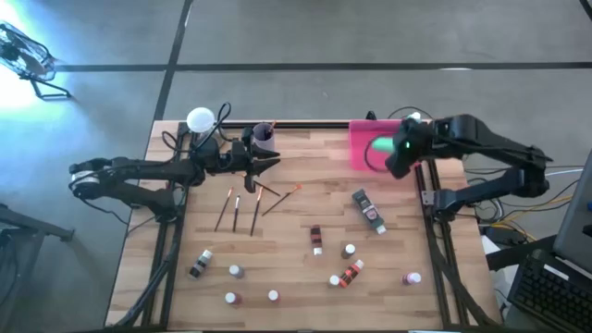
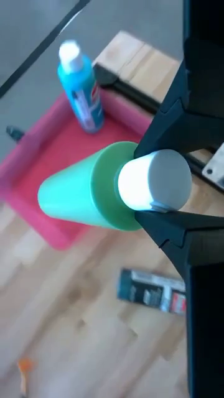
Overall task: Pick & Place Paint Supplies
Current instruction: Put the large green paint bottle into the pink bin
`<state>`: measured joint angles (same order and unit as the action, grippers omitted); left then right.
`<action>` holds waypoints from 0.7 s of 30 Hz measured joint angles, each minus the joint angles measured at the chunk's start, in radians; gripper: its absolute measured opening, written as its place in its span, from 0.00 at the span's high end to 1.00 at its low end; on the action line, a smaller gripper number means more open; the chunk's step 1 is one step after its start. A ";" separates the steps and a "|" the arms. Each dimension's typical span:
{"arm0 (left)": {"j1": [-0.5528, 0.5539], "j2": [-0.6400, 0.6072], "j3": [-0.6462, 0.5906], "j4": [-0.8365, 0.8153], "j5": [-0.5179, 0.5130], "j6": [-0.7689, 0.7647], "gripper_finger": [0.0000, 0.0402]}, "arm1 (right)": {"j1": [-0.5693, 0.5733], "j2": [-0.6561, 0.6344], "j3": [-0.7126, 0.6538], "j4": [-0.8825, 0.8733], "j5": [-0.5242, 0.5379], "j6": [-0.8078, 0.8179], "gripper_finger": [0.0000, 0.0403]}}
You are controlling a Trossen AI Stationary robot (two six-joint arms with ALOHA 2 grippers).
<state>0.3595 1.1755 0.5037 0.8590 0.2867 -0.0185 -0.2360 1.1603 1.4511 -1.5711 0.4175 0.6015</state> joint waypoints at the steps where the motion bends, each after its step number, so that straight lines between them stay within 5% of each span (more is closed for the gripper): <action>1: 0.000 0.000 0.000 0.000 0.000 0.000 0.80 | -0.041 0.000 0.002 0.000 -0.003 -0.019 0.70; 11: 0.000 0.000 0.000 0.000 0.000 0.000 0.80 | -0.426 0.006 0.001 -0.001 -0.192 -0.136 0.70; 21: 0.000 0.000 0.000 0.000 0.000 0.000 0.80 | -0.612 0.123 0.000 0.001 -0.217 -0.214 0.71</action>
<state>0.3592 1.1755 0.5037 0.8590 0.2867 -0.0188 -0.8484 1.2834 1.4509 -1.5703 0.2009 0.3876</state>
